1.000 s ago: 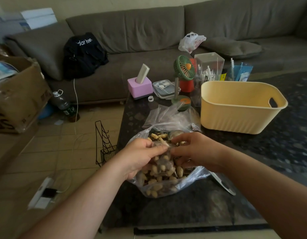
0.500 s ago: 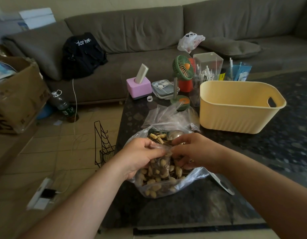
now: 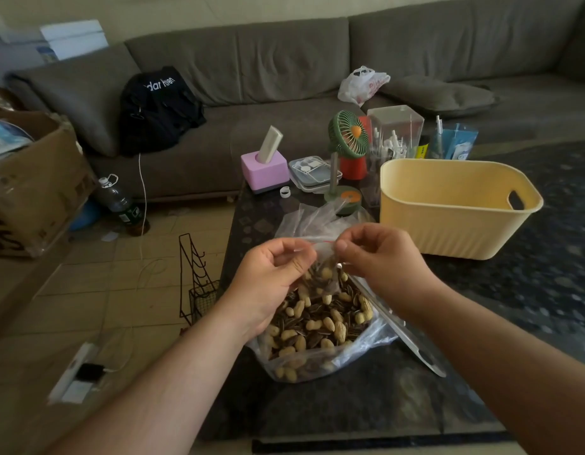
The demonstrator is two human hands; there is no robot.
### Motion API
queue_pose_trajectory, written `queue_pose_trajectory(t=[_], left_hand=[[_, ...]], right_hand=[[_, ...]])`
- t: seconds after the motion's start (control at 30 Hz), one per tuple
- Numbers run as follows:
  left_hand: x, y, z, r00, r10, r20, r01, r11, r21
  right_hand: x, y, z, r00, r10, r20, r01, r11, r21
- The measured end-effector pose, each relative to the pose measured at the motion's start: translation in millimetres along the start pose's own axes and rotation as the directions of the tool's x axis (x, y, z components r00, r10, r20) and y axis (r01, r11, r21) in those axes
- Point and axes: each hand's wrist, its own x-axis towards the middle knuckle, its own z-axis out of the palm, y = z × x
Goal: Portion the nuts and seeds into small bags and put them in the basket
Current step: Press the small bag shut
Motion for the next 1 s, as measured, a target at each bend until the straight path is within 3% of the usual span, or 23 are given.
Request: queue_pose_trajectory(t=[0.2, 0.33, 0.63, 0.73, 1.0], left_hand=[[4.1, 4.3, 19.1, 0.994, 0.067, -0.087, -0.077, 0.990, -0.119], [7.3, 3.7, 28.3, 0.982, 0.085, -0.171, -0.107, 0.986, -0.125], [9.2, 5.2, 34.1, 0.981, 0.070, -0.179, -0.097, 0.985, -0.145], [9.7, 5.7, 34.6, 0.981, 0.044, -0.189, -0.080, 0.980, -0.184], [12.1, 9.1, 30.3, 0.990, 0.033, -0.134, -0.058, 0.982, -0.182]], right_hand=[[7.2, -7.1, 7.0, 0.995, 0.006, -0.095, 0.016, 0.974, 0.227], [7.4, -7.1, 7.6, 0.995, 0.094, -0.018, -0.080, 0.921, 0.382], [7.9, -4.3, -0.6, 0.996, 0.033, -0.084, -0.007, 0.959, 0.284], [8.5, -3.1, -0.3, 0.999, 0.016, -0.049, -0.004, 0.971, 0.240], [10.0, -6.3, -2.7, 0.998, 0.031, -0.059, -0.013, 0.961, 0.276]])
